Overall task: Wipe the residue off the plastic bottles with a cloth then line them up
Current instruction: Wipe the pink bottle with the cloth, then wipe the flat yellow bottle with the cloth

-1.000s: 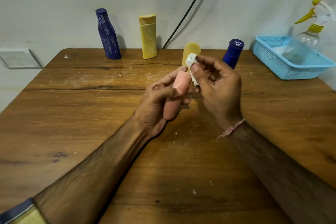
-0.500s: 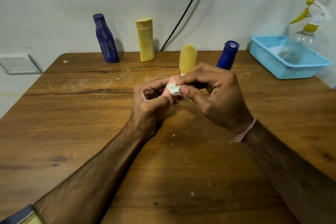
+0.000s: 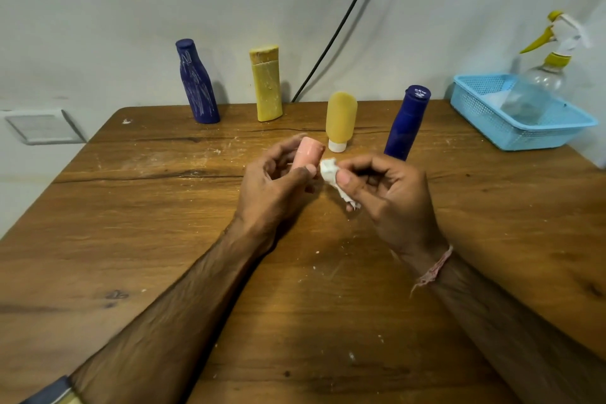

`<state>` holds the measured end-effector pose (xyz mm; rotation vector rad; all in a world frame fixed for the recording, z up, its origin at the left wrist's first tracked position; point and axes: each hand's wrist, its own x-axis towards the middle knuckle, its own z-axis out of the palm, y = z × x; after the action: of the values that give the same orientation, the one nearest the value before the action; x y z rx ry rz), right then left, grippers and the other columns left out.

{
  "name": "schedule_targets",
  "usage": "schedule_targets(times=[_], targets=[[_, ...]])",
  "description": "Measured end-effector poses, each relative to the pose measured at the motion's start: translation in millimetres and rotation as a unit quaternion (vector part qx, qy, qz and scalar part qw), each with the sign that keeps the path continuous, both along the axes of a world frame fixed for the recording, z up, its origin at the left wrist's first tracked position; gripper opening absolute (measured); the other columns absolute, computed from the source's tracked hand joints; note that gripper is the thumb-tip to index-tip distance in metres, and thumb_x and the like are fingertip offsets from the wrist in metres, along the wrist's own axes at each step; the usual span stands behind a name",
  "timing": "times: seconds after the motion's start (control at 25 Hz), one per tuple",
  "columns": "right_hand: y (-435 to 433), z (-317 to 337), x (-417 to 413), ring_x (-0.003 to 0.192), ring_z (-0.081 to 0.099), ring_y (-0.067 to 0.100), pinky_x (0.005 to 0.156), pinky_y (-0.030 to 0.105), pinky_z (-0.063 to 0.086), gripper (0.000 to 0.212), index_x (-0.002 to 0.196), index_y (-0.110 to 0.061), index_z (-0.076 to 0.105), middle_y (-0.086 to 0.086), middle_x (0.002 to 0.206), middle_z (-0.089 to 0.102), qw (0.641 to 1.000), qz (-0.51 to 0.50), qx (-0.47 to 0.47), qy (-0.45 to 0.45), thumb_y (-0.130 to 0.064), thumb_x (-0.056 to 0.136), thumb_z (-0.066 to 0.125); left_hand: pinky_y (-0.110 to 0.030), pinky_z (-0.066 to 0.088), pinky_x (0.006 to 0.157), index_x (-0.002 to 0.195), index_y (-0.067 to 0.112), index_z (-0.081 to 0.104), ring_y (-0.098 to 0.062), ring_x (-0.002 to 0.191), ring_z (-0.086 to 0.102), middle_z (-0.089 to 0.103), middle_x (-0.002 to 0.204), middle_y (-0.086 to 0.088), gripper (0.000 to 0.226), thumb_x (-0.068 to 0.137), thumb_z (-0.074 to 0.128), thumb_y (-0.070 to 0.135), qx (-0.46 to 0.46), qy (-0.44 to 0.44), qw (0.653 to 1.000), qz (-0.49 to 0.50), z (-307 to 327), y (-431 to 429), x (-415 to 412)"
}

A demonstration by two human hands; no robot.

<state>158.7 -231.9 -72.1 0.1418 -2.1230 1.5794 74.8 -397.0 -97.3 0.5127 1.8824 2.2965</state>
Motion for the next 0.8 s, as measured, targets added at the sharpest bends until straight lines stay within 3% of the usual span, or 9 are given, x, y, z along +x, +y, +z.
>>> schedule_targets(times=[0.08,0.2,0.4,0.56,0.64,0.72,0.8], targets=[[1.8,-9.6,8.1,0.086,0.073,0.023,0.066,0.044,0.063,0.011,0.099,-0.019,0.072,0.003,0.103,0.073,0.998,-0.001,-0.026,-0.054,-0.013,0.09,0.07,-0.048,0.06,0.088,0.119,0.032,0.053,-0.026,0.11,0.068,0.067,0.125,-0.005,0.059,0.069,0.084,0.025,-0.074,-0.041,0.995,0.057,5.8,-0.7,-3.4],[4.6,-21.0,9.8,0.076,0.072,0.022,0.062,0.039,0.06,0.011,0.099,-0.016,0.074,0.004,0.097,0.075,0.993,-0.004,-0.073,-0.093,-0.011,0.09,0.071,-0.038,0.061,0.075,0.109,0.027,0.05,-0.018,0.101,0.063,0.059,0.118,-0.001,0.049,0.074,0.083,0.016,-0.223,-0.026,0.968,0.111,22.7,-2.3,-16.0],[8.5,-24.8,4.7,0.068,0.068,0.021,0.061,0.041,0.057,0.01,0.098,-0.011,0.076,0.007,0.092,0.077,0.984,-0.009,-0.147,-0.098,-0.009,0.089,0.074,-0.025,0.05,0.068,0.104,0.014,0.06,-0.019,0.092,0.061,0.063,0.101,-0.003,0.036,0.079,0.082,0.028,-0.464,0.178,0.866,0.057,61.0,4.3,-65.7],[8.5,-27.0,3.2,0.068,0.067,0.025,0.063,0.046,0.057,0.007,0.095,-0.013,0.076,0.005,0.091,0.077,0.984,-0.009,-0.153,-0.093,-0.011,0.089,0.075,-0.015,0.043,0.059,0.093,0.017,0.07,-0.007,0.082,0.064,0.067,0.089,0.003,0.024,0.081,0.083,0.032,-0.556,0.236,0.797,-0.017,88.3,22.1,-98.2],[8.9,-27.7,2.7,0.068,0.068,0.025,0.064,0.048,0.058,0.007,0.095,-0.015,0.076,0.003,0.092,0.077,0.984,-0.014,-0.151,-0.093,-0.013,0.088,0.075,-0.016,0.043,0.061,0.093,0.017,0.068,-0.011,0.088,0.066,0.066,0.089,0.005,0.026,0.077,0.086,0.026,-0.584,0.252,0.771,-0.03,99.0,32.1,-108.4],[9.1,-28.1,2.3,0.069,0.07,0.022,0.064,0.048,0.059,0.008,0.095,-0.017,0.077,0.002,0.093,0.077,0.984,-0.02,-0.145,-0.097,-0.014,0.088,0.075,-0.021,0.044,0.064,0.095,0.018,0.06,-0.017,0.094,0.063,0.063,0.093,0.004,0.039,0.071,0.09,0.028,-0.595,0.271,0.757,-0.016,104.2,41.9,-113.3],[9.1,-29.1,1.5,0.07,0.071,0.02,0.063,0.044,0.06,0.009,0.096,-0.017,0.077,0.001,0.094,0.077,0.984,-0.021,-0.144,-0.1,-0.014,0.089,0.075,-0.026,0.046,0.068,0.102,0.018,0.053,-0.019,0.097,0.059,0.061,0.101,-0.001,0.054,0.067,0.092,0.031,-0.587,0.268,0.764,0.002,101.5,49.4,-113.9]])
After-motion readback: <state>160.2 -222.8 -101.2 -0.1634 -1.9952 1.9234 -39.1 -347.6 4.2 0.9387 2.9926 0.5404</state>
